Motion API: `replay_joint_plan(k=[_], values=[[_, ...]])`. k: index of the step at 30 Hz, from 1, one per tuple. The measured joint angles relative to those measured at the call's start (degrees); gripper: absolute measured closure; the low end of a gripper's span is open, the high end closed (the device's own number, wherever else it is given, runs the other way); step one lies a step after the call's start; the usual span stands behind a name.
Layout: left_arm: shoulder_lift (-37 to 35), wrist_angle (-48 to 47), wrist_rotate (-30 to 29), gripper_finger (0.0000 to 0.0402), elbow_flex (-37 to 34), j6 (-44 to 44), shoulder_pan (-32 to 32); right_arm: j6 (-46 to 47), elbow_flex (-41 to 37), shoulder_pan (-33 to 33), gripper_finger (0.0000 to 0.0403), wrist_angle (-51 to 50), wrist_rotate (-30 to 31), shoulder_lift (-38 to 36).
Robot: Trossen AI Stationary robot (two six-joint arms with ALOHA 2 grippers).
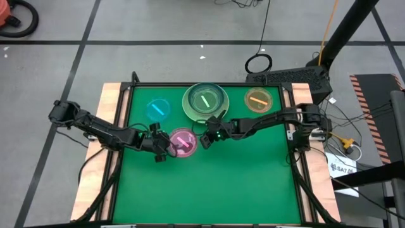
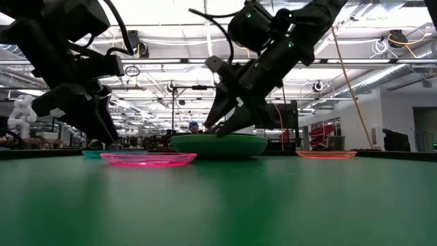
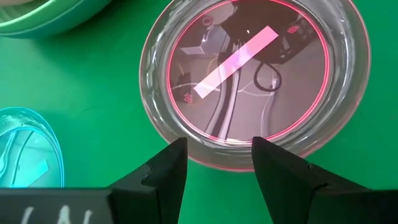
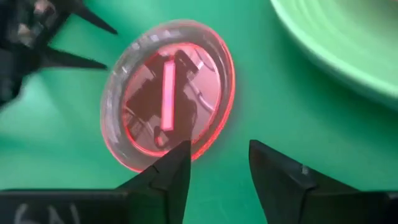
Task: Stack plastic plates
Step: Stack the pink plate on top of the green plate
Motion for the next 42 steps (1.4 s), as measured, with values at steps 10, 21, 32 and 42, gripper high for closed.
replay_joint_plan(k=[10, 21, 32, 42], values=[[0.0, -0.8, 0.0, 0.0215, 0.0, -1.3, -1.2, 2.8, 0.0, 0.1, 0.0243, 7.1, -0.3, 5.5], [0.0, -1.9, -1.4, 0.0215, 0.0, -2.4, -2.8, 4.6, 0.0, 0.7, 0.0243, 13.3, -0.3, 9.2], [0.0, -2.9, -2.1, 0.0215, 0.0, -2.1, -2.9, 3.6, 0.0, 0.9, 0.0243, 13.7, 3.2, 9.1], [0.0, -3.3, -2.2, 0.0215, 0.0, -1.7, -2.9, 0.1, 0.0, 3.4, 0.0243, 17.8, 7.6, 11.7]])
